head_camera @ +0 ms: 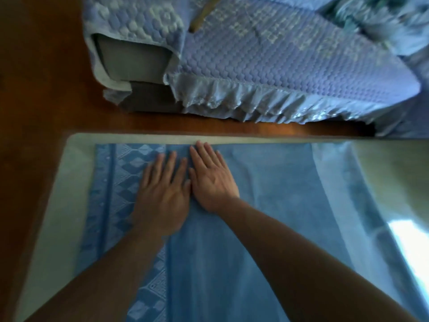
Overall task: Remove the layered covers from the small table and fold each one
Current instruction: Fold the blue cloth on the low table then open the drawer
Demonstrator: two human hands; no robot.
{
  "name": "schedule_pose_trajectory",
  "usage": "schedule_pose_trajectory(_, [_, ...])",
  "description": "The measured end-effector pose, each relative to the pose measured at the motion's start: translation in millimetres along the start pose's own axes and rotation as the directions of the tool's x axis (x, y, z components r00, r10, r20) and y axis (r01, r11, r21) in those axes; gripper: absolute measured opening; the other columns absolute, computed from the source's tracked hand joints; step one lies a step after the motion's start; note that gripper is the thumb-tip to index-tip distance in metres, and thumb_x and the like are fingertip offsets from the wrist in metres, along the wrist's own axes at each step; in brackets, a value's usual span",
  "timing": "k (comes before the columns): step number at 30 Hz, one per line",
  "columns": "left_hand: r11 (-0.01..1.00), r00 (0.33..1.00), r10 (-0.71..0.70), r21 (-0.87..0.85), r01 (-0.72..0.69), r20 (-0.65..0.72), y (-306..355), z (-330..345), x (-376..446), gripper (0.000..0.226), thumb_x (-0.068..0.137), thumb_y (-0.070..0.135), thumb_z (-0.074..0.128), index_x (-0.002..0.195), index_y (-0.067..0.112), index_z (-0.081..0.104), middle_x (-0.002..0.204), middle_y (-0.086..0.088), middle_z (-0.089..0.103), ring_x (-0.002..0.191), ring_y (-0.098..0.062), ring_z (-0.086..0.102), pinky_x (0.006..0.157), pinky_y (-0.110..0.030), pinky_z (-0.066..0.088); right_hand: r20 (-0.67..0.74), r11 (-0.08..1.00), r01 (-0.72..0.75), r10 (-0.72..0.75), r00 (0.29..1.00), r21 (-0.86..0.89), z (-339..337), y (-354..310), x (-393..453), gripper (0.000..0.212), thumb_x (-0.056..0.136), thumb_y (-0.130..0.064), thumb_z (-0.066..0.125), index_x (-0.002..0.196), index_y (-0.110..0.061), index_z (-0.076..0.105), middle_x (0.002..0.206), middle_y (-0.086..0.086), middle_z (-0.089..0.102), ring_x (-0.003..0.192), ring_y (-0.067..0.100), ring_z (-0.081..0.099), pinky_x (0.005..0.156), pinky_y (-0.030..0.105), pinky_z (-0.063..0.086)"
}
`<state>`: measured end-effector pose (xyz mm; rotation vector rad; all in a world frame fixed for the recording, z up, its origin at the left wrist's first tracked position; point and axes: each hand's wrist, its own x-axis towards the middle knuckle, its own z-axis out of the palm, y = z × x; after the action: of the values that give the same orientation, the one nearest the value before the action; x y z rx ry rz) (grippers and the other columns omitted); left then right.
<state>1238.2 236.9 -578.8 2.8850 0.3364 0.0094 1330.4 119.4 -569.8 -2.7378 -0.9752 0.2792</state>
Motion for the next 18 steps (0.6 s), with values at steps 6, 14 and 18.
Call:
schedule_pose_trajectory(6, [0.989,0.987,-0.112,0.109,0.100,0.113,10,0,3,0.073,0.096,0.058,0.013,0.161,0.024,0.020,0.170,-0.005,0.009,0.157,-0.027,0.004,0.126,-0.049,0.004,-0.061,0.960,-0.264,0.259,0.964,-0.099,-45,191,-66,0.081,0.091,-0.067,0.006,0.160,-0.026,0.017,0.168,0.001,0.007,0.155,0.020,0.004,0.125,0.039,0.004])
schedule_pose_trajectory(14, [0.997,0.997,0.078,0.026,-0.079,0.027,232,29,69,0.056,0.094,0.030,0.043,0.146,0.010,0.048,0.160,-0.012,0.038,0.147,-0.036,0.032,0.119,-0.053,0.028,-0.027,0.927,-0.366,0.365,0.931,-0.078,-73,299,-86,0.080,0.094,-0.067,0.010,0.161,-0.022,0.008,0.168,0.010,-0.003,0.155,0.027,-0.008,0.125,0.041,-0.004])
schedule_pose_trajectory(18, [0.996,0.992,0.085,0.029,-0.088,0.089,316,67,91,0.065,0.097,0.051,0.023,0.153,0.025,0.042,0.163,-0.004,0.035,0.152,-0.028,0.026,0.120,-0.050,0.021,-0.019,0.971,-0.237,0.236,0.971,-0.041,-79,334,-97,0.070,0.101,-0.060,0.016,0.161,-0.025,0.007,0.169,0.004,-0.004,0.155,0.021,-0.010,0.125,0.038,-0.006])
